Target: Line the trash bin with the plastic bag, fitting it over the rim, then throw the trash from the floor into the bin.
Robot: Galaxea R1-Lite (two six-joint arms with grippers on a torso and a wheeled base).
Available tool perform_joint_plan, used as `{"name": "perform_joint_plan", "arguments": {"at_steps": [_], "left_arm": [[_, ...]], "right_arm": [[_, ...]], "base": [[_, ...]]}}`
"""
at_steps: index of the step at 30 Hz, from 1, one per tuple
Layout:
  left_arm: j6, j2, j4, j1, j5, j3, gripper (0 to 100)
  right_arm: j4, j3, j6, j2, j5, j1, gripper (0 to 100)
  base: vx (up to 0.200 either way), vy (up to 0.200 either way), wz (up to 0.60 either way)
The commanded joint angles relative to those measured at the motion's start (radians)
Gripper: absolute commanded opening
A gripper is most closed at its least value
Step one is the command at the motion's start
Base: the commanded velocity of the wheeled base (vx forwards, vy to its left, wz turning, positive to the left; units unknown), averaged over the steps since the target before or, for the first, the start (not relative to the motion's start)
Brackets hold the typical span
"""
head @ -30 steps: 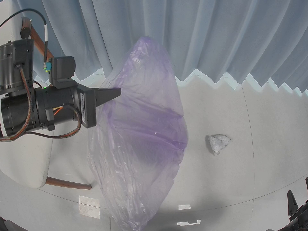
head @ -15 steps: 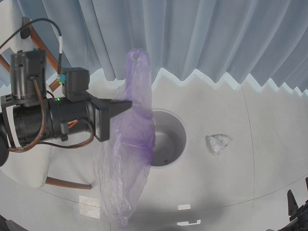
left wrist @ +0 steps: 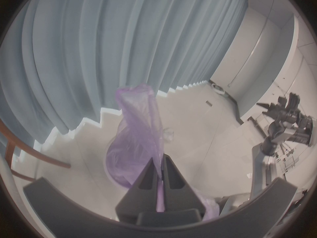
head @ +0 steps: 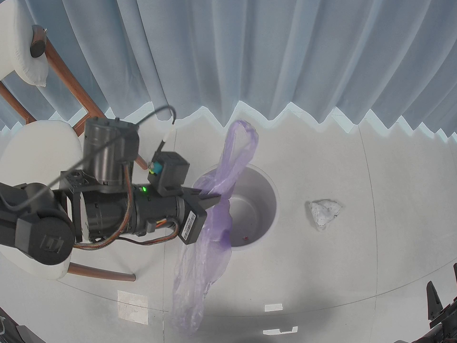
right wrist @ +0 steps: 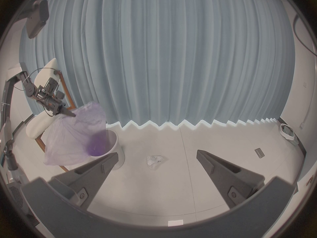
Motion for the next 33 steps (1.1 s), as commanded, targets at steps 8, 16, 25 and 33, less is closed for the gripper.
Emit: {"name": "perform_joint_plan", "arguments": {"at_steps": [8, 16, 25, 33], "left_arm": [[0.069, 0.071, -0.053, -0.026, 0.09, 0.067, 0], [0.064, 0.115, -0.066, -0.064, 0.131, 0.003, 0], [0.051, 0.158, -0.061, -0.075, 0.176, -0.081, 0], [0.032, 0.161, -0.072, -0.121, 0.223, -0.08, 0]], "right_arm": [[0.002, 0.018, -0.006, -0.017, -0.001, 0.001, 100], [0.002, 0.018, -0.006, -0.017, 0.001, 0.001, 100], [-0.152, -0.311, 0.15, 0.446, -0.007, 0.278, 100], [-0.123, -0.508, 0.584, 0.861, 0.108, 0.373, 100]], "base": [[0.0, 0.0, 0.0], [0.0, 0.0, 0.0], [0.0, 0.0, 0.0], [0.0, 0.0, 0.0]]}}
